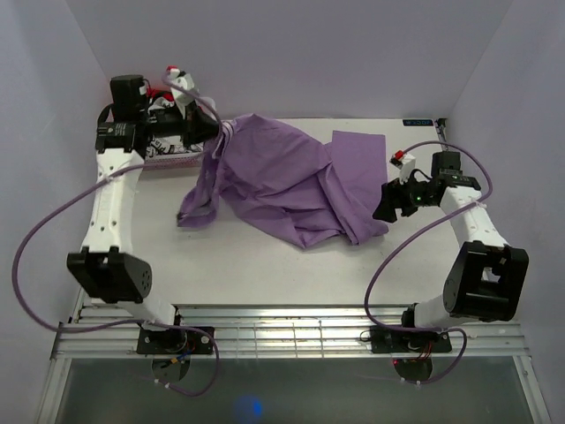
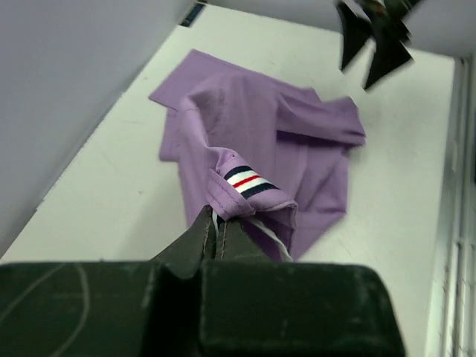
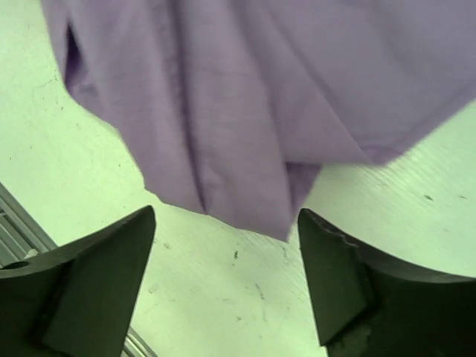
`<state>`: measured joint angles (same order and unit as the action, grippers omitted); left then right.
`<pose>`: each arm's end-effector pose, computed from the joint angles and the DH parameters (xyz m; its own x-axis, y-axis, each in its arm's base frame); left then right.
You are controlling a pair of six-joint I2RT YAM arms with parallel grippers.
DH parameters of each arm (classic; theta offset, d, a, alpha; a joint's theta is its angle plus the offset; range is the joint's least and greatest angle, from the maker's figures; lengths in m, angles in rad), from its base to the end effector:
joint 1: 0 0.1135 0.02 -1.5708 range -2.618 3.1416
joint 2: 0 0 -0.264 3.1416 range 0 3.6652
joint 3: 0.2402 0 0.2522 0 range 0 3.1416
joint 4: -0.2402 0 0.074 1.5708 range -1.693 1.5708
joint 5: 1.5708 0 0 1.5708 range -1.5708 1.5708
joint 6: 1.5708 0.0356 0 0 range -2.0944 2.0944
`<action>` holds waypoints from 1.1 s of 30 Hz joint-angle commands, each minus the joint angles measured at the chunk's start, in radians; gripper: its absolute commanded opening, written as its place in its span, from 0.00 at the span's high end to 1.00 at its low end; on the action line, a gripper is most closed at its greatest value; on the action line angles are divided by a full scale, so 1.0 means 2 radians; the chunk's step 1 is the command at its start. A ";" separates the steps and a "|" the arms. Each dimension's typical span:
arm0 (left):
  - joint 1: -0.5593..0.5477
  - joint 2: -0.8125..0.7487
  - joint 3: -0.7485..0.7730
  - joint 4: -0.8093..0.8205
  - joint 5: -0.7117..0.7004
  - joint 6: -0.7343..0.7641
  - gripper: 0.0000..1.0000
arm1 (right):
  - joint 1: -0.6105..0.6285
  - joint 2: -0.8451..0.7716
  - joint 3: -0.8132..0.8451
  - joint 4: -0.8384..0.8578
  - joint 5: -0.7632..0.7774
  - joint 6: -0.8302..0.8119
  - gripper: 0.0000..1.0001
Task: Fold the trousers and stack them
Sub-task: Flatten the trousers out
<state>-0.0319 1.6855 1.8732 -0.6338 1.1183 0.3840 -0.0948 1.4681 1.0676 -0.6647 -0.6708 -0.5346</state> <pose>0.3593 -0.0435 0.4418 -0.0908 0.1668 -0.9818 0.9264 0.3760 -0.0218 0.2920 -0.0055 0.2467 -0.6345 -0.3406 -0.6938 -0.6378 0.7377 0.2212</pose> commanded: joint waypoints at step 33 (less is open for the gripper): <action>-0.020 -0.405 -0.482 -0.330 -0.259 0.518 0.98 | 0.235 0.429 0.446 0.135 0.267 0.062 0.07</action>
<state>-0.0750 0.8608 0.8669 -1.3235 0.5976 1.4528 0.3565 2.2532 1.9259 -0.4007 -0.2417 -0.4110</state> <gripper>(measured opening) 0.026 0.925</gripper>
